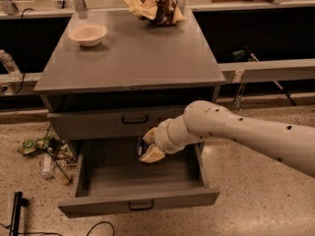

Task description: Place rxbar blueberry into middle drawer

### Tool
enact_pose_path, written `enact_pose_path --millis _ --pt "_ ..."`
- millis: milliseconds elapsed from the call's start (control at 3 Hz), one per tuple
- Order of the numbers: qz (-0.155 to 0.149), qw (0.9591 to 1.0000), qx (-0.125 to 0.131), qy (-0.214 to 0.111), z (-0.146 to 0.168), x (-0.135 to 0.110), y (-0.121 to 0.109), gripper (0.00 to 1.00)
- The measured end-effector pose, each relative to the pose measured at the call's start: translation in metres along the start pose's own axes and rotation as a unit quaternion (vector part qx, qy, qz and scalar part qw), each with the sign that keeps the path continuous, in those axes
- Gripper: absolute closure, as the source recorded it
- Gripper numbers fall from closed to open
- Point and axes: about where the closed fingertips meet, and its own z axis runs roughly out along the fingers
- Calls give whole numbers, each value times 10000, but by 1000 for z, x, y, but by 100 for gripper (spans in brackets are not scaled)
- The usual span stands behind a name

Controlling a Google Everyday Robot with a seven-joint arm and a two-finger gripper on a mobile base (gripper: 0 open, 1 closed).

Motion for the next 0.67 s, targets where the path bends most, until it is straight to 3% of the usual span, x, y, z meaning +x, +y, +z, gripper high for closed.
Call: enact_pose_path --millis 333,667 --pt "49 10000 -9 -9 18 18 -1 100" --pt "33 10000 -75 -45 66 59 -7 100"
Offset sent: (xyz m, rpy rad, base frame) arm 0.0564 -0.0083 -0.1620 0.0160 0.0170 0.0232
